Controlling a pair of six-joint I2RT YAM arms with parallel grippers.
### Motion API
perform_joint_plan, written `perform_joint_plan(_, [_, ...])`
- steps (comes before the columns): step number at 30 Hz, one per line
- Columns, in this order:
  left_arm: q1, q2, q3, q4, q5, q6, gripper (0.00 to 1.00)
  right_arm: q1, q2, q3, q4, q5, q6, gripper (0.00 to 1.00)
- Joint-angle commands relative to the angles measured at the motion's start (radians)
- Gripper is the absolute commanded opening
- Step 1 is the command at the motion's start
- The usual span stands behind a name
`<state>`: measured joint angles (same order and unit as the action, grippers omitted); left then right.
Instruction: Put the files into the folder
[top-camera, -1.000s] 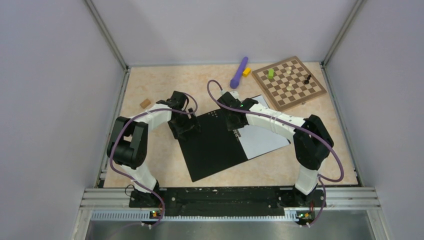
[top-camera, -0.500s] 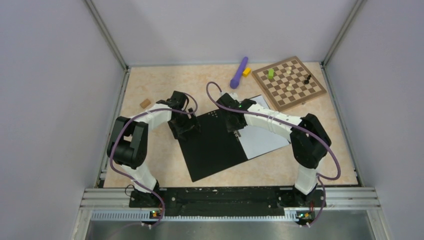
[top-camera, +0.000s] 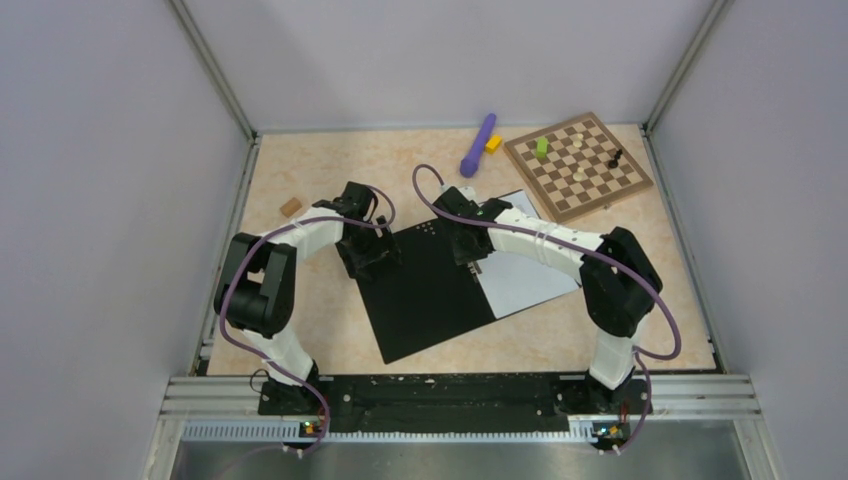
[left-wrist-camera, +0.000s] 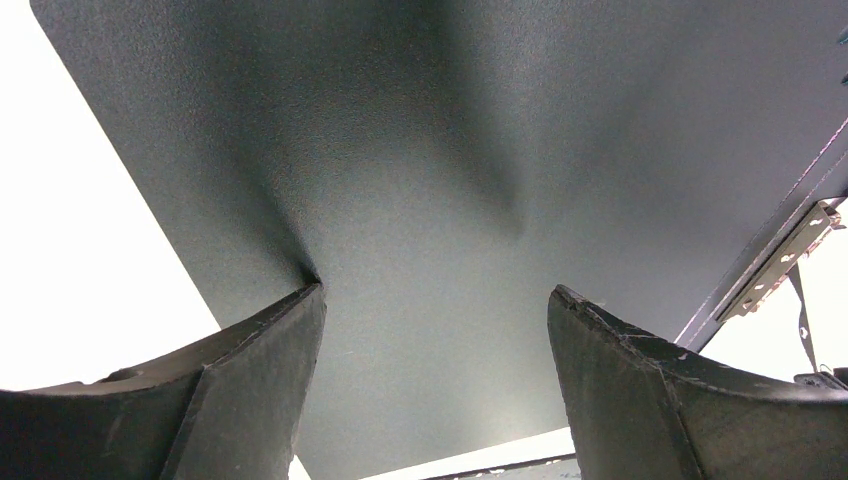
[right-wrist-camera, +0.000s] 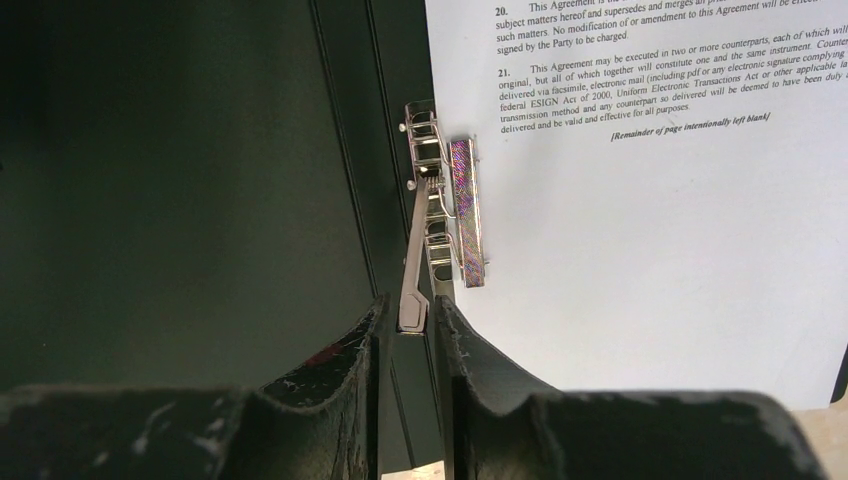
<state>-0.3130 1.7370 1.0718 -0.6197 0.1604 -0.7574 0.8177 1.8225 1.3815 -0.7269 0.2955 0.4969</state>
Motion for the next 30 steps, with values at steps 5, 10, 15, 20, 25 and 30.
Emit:
perform_joint_plan(5, [-0.008, 0.077, -0.036, 0.084, -0.009, -0.001, 0.87, 0.009, -0.036, 0.007, 0.0, 0.022, -0.004, 0.21])
perform_joint_plan(10, [-0.009, 0.077, -0.035, 0.079, -0.008, 0.003, 0.87, 0.01, -0.047, 0.01, 0.0, 0.021, -0.005, 0.21])
perform_joint_plan(15, [-0.009, 0.073, -0.035, 0.077, -0.012, 0.006, 0.87, 0.01, -0.048, 0.012, 0.0, 0.022, -0.004, 0.21])
perform_joint_plan(20, [-0.009, 0.074, -0.035, 0.075, -0.014, 0.007, 0.87, 0.01, -0.054, 0.009, 0.0, 0.023, -0.003, 0.2])
perform_joint_plan(25, [-0.009, 0.077, -0.033, 0.075, -0.013, 0.009, 0.87, 0.009, -0.06, 0.014, -0.002, 0.025, -0.005, 0.2])
perform_joint_plan(30, [-0.009, 0.076, -0.033, 0.075, -0.014, 0.01, 0.87, 0.01, -0.064, 0.015, -0.001, 0.025, -0.006, 0.19])
